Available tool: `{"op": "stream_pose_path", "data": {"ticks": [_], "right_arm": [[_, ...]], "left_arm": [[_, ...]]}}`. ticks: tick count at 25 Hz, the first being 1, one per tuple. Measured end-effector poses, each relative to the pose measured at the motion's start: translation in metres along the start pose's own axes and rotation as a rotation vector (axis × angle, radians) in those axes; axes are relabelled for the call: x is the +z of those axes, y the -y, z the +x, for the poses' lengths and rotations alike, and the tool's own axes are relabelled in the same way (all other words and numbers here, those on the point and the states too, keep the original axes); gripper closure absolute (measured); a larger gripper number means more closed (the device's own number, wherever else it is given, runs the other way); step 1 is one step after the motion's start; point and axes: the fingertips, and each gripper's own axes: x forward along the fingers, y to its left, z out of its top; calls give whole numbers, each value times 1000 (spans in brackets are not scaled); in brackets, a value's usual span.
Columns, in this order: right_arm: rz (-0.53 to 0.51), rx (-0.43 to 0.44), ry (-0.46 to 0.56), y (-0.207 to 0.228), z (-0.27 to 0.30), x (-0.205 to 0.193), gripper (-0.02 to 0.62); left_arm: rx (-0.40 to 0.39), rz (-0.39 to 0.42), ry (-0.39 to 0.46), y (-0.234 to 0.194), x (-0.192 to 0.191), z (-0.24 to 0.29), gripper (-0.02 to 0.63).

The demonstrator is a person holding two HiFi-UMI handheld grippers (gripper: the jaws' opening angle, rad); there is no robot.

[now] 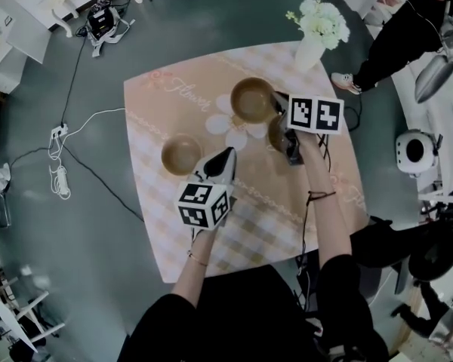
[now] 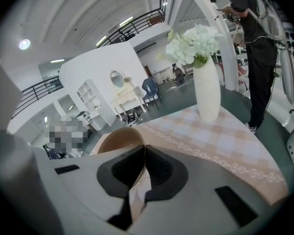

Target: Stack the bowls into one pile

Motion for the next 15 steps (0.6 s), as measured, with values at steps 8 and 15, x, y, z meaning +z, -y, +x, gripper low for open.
{"op": "stream_pose_path", "data": {"ticks": [8, 15], "right_arm": [[69, -7, 76, 13, -37, -4, 594], [114, -43, 90, 31, -62, -19, 592]], "left_arm": [[-2, 3, 9, 7, 4, -8, 609], [-16, 14, -3, 16, 1, -11, 609]]}}
